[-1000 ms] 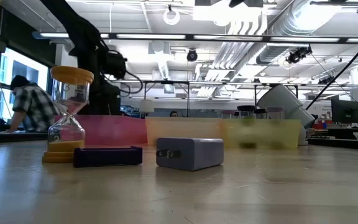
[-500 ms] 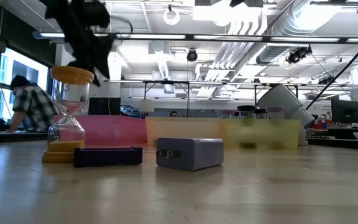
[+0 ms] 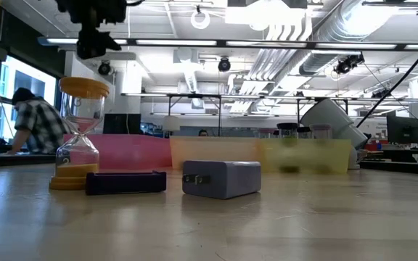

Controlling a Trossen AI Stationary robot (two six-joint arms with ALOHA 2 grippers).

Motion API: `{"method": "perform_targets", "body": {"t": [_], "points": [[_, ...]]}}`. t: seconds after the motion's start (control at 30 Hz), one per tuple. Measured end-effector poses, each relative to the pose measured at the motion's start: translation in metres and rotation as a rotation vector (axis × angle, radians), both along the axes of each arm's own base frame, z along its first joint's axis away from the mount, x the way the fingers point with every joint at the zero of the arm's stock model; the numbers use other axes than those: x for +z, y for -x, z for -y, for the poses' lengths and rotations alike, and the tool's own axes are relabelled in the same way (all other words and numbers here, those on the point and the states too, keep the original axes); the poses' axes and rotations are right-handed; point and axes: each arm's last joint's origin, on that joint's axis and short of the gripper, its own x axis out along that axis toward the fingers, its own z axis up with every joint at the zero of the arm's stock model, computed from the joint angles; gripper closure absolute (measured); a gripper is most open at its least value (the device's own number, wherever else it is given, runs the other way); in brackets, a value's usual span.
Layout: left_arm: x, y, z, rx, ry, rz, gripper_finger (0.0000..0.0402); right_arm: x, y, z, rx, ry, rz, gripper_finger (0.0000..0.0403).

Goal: Pick & Place Office items
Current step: Put the yellow hourglass into the yellow bin

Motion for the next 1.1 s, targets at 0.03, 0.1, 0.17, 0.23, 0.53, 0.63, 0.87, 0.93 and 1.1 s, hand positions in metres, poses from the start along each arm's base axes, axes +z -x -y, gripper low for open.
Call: {"method": "perform_targets", "body": {"t": [0.03,0.1,0.17,0.23,0.53,0.63,0.87,0.93,1.1], "points": [[0.000,-0.002,0.005,-0.031,-0.001,0.001,0.0160,0.000,0.000,-0.002,0.014,-0.033,0.000,0.0090],[0.002,-0.006,0.016,-0.069,0.019,0.012,0.0160,-0.002,-0.002,-0.007,0.058,-0.101,-0.010,0.0090],[0.005,-0.011,0.025,-0.068,0.057,0.037,0.0160,-0.004,-0.004,-0.012,0.117,-0.157,-0.025,0.0090],[0.008,-0.015,0.035,-0.084,0.075,0.059,0.0160,-0.007,-0.008,-0.016,0.161,-0.195,-0.037,0.0090],[0.011,-0.017,0.078,-0.265,0.070,0.083,0.0160,-0.019,-0.036,-0.029,0.177,-0.313,-0.025,0.0090],[0.013,-0.016,0.096,-0.360,0.077,0.103,0.0160,-0.023,-0.045,-0.030,0.138,-0.353,-0.022,0.0090],[0.010,-0.005,0.125,-0.421,0.089,0.041,0.0161,-0.041,-0.062,-0.038,0.013,-0.393,-0.075,0.0090],[0.009,-0.002,0.130,-0.425,0.083,0.024,0.0161,-0.044,-0.064,-0.041,-0.031,-0.416,-0.087,0.0090],[0.005,-0.001,0.138,-0.404,-0.043,0.038,0.0161,-0.051,-0.068,-0.052,-0.131,-0.457,-0.101,0.0090]]}}
